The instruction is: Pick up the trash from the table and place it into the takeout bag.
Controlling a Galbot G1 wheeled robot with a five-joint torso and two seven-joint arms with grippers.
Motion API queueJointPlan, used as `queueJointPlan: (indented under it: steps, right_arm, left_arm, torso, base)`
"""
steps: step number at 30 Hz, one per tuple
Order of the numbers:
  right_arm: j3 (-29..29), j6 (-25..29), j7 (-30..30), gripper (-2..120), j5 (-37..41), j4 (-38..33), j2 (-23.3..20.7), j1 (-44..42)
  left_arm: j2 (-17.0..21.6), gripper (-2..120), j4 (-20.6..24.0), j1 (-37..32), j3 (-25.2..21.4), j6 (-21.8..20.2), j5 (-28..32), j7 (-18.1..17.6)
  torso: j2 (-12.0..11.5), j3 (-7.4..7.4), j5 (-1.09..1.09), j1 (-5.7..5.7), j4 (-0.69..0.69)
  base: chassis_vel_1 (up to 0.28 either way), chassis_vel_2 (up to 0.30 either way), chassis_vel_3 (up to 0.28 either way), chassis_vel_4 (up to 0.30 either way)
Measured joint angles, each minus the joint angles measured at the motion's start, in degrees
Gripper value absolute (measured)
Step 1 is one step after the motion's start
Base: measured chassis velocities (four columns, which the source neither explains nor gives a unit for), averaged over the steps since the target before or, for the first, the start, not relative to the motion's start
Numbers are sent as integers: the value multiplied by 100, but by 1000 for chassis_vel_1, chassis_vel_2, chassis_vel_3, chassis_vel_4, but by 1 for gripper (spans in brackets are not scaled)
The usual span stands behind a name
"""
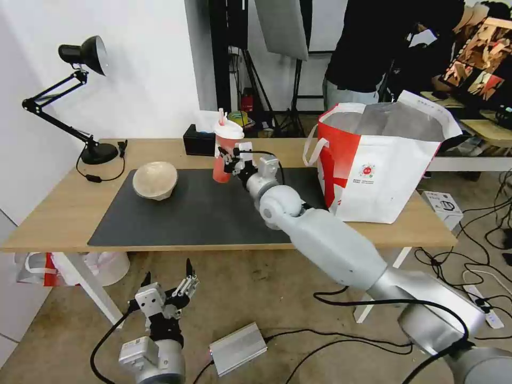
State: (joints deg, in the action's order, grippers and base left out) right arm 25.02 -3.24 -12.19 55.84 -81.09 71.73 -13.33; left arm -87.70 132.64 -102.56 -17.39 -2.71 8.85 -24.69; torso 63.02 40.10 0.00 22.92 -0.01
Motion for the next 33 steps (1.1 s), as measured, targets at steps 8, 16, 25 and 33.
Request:
queueJointPlan:
  steps: [8, 16, 25, 33]
  right_arm:
    - [-26, -64, -64, 3, 197, -312, -212, 40]
    - [-103, -179, -131, 3, 389, -744, -571, 123]
    - [-279, -413, -335, 3, 571, -1414, -933, 169]
    - [-419, -524, -394, 3, 750, -1721, -1145, 267]
  left_arm:
    - [-10, 100, -32, 50, 16, 9, -5, 1]
    - [-27, 100, -59, 77, 24, 27, -5, 2]
    - [-114, 100, -63, 45, -8, 85, -58, 6]
    - [-126, 100, -55, 47, 0, 85, -80, 11]
  torso:
    - [0, 0, 0, 0, 1]
    - [0, 0, 0, 0, 0]
    - [0, 0, 0, 0, 1]
    - [0, 0, 0, 0, 1]
  base:
    - [0, 0, 0, 0]
    - [0, 0, 0, 0]
    - [0, 0, 0, 0]
    - [0, 0, 0, 0]
